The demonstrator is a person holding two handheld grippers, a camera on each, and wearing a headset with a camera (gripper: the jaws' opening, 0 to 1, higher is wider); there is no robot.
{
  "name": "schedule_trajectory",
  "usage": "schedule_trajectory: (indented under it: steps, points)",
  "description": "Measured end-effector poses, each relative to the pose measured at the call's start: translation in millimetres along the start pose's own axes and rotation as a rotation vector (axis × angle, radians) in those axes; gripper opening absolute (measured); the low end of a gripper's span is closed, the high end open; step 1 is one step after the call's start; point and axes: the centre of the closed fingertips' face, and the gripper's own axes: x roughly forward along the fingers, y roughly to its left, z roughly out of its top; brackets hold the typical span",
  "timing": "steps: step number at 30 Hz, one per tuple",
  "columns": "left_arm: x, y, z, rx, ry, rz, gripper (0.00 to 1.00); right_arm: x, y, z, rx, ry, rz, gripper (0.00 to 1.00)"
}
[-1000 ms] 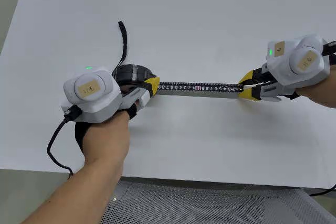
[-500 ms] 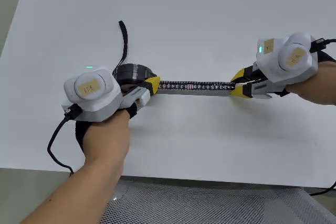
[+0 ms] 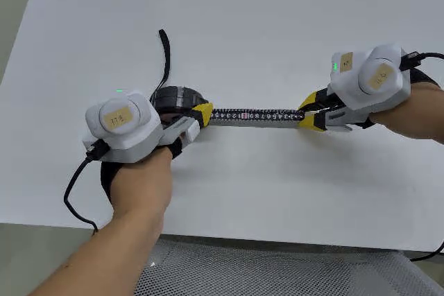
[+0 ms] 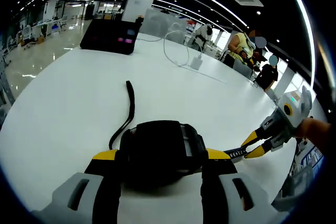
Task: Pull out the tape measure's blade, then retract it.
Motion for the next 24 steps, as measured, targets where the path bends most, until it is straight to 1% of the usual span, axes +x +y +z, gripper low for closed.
schedule_trajectory:
  steps: [24]
  points:
    - [0.3,0.4,0.2,-0.012,-0.004,-0.006,0.58,13.2,2.2,21.7,-0.003,-0.026,0.015,0.09]
